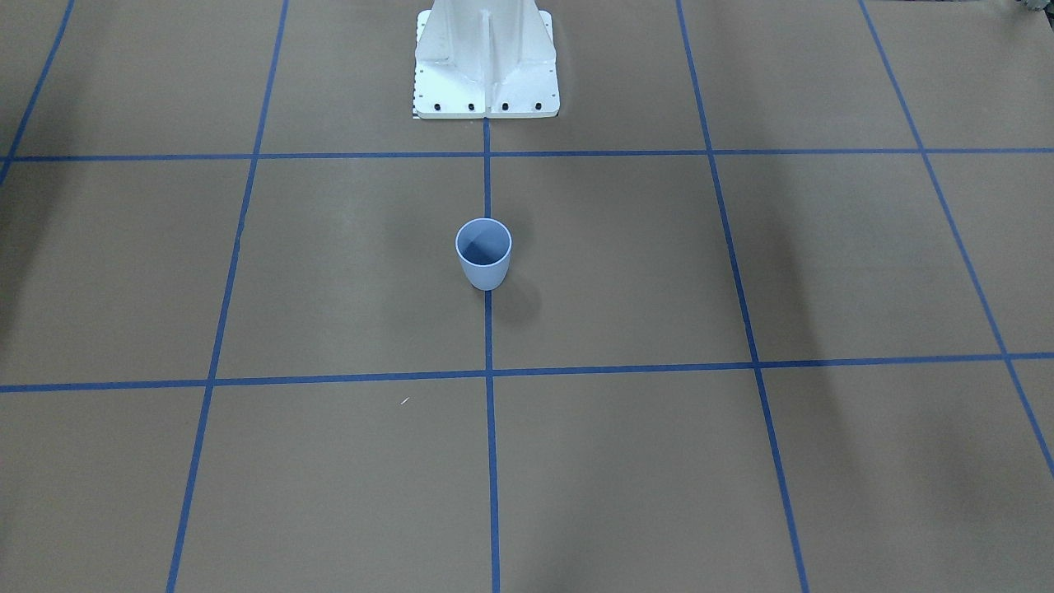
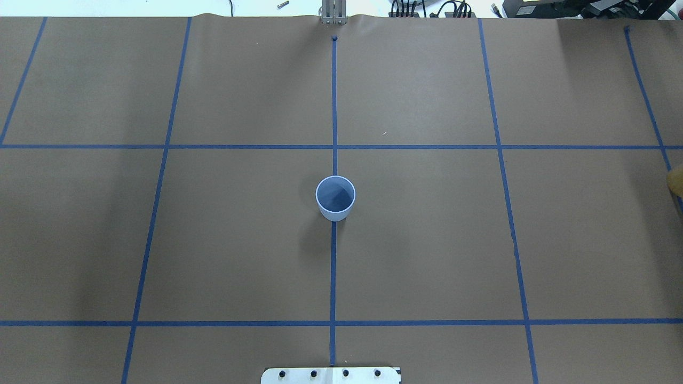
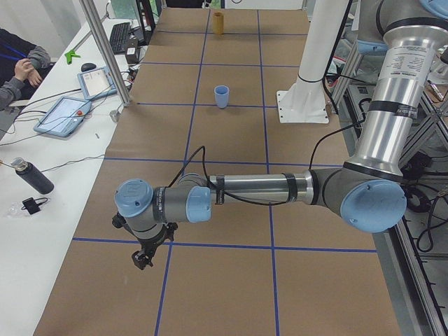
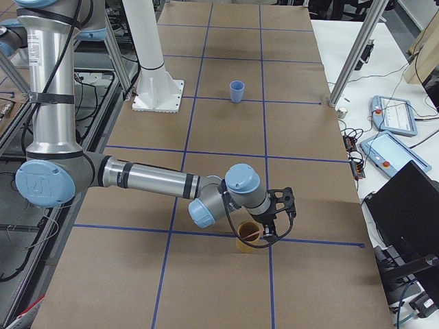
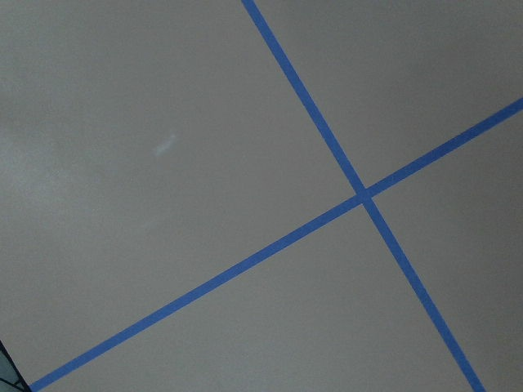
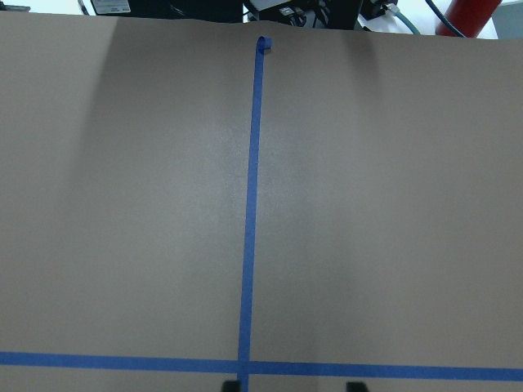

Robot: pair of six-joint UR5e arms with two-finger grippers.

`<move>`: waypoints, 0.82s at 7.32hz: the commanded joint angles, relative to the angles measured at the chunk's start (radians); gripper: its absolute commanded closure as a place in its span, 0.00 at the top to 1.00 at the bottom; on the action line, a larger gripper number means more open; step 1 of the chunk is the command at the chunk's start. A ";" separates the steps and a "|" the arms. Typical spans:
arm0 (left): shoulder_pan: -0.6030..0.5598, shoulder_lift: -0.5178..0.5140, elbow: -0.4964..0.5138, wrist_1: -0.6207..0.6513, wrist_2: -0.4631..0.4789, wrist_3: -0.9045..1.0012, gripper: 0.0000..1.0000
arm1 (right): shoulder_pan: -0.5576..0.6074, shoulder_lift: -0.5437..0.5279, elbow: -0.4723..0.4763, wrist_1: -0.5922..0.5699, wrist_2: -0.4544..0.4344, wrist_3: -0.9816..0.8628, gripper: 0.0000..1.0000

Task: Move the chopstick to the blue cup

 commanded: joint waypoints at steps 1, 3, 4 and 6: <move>0.001 0.010 -0.010 -0.001 0.000 -0.001 0.99 | -0.001 0.000 0.014 0.002 0.008 0.002 0.00; 0.001 0.010 -0.010 -0.001 0.000 -0.004 0.99 | 0.007 -0.016 0.080 -0.004 0.063 -0.003 0.00; 0.001 0.010 -0.010 -0.001 0.000 -0.009 0.99 | 0.049 -0.014 0.089 -0.012 0.092 -0.007 0.00; 0.001 0.010 -0.010 -0.001 0.000 -0.009 0.99 | 0.143 -0.003 0.094 -0.030 0.152 -0.019 0.00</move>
